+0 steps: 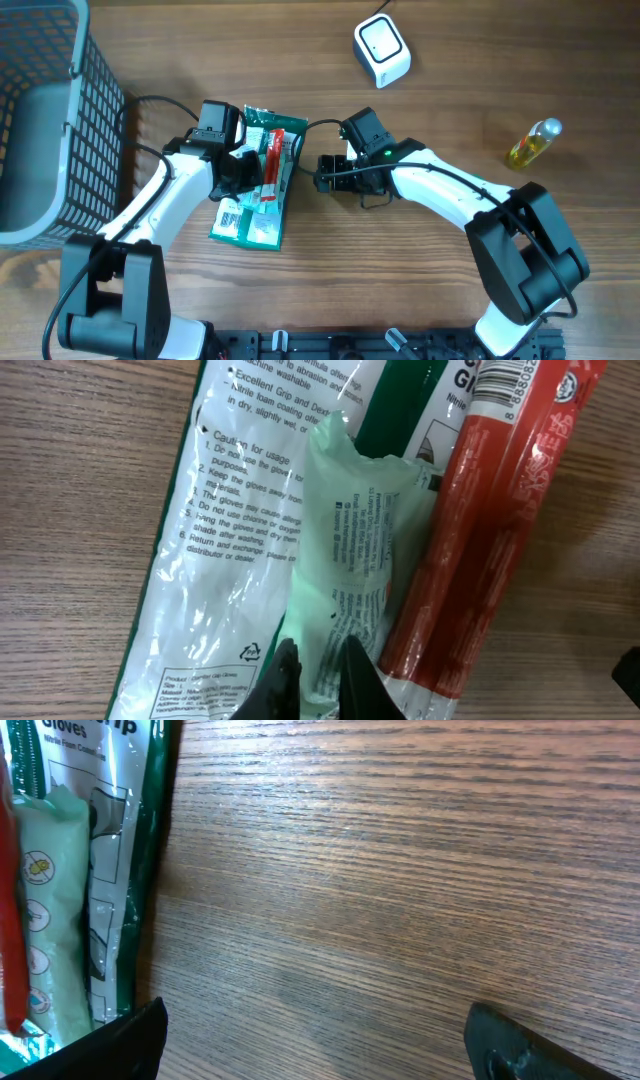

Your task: Scan the item barcode

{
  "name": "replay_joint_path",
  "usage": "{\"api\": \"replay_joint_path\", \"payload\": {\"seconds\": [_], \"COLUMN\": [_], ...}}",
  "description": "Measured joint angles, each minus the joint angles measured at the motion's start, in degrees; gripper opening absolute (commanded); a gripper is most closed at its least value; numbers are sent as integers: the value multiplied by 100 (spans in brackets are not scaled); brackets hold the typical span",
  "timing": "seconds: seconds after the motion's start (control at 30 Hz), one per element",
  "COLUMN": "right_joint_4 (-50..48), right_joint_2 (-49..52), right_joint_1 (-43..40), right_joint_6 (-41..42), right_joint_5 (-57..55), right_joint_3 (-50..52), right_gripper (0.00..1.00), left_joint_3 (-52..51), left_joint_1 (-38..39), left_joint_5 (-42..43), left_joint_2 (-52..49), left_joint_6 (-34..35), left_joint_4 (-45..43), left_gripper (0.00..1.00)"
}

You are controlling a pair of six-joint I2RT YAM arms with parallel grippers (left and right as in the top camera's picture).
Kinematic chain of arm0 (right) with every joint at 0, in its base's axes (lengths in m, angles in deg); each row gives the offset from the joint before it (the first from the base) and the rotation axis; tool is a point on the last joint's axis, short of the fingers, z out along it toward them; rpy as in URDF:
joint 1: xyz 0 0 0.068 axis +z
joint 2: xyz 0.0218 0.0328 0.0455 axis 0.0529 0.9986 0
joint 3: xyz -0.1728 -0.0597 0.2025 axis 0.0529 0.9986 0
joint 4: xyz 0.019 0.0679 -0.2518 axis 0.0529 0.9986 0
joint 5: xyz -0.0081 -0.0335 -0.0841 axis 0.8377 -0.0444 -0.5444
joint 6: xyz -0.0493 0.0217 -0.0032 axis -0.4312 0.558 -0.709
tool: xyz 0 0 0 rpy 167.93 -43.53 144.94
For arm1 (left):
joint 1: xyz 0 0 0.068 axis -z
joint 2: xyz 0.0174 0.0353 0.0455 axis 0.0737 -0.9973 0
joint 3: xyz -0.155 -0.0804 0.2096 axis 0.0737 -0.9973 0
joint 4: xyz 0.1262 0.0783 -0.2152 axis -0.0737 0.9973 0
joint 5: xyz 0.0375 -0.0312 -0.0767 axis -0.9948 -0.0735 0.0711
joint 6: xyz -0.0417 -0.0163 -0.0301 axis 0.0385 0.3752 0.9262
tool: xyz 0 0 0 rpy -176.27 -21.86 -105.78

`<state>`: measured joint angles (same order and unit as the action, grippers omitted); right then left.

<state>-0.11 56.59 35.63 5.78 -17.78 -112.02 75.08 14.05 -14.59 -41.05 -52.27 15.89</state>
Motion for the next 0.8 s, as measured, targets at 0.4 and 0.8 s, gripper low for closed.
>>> {"api": "replay_joint_path", "payload": {"seconds": [0.4, 0.8], "right_joint_4": [-345, -2262], "right_joint_2": [17, 20], "right_joint_1": [-11, 645], "right_joint_6": [177, 667], "right_joint_5": [551, 1300], "right_joint_3": [153, 210], "right_gripper": [57, 52], "left_joint_3": [0, 0], "left_joint_1": [-2, -468], "left_joint_5": [-367, -588], "left_joint_2": [0, -2], "left_joint_6": [4, 227], "left_joint_4": [-92, -415], "left_gripper": [13, 14]}}
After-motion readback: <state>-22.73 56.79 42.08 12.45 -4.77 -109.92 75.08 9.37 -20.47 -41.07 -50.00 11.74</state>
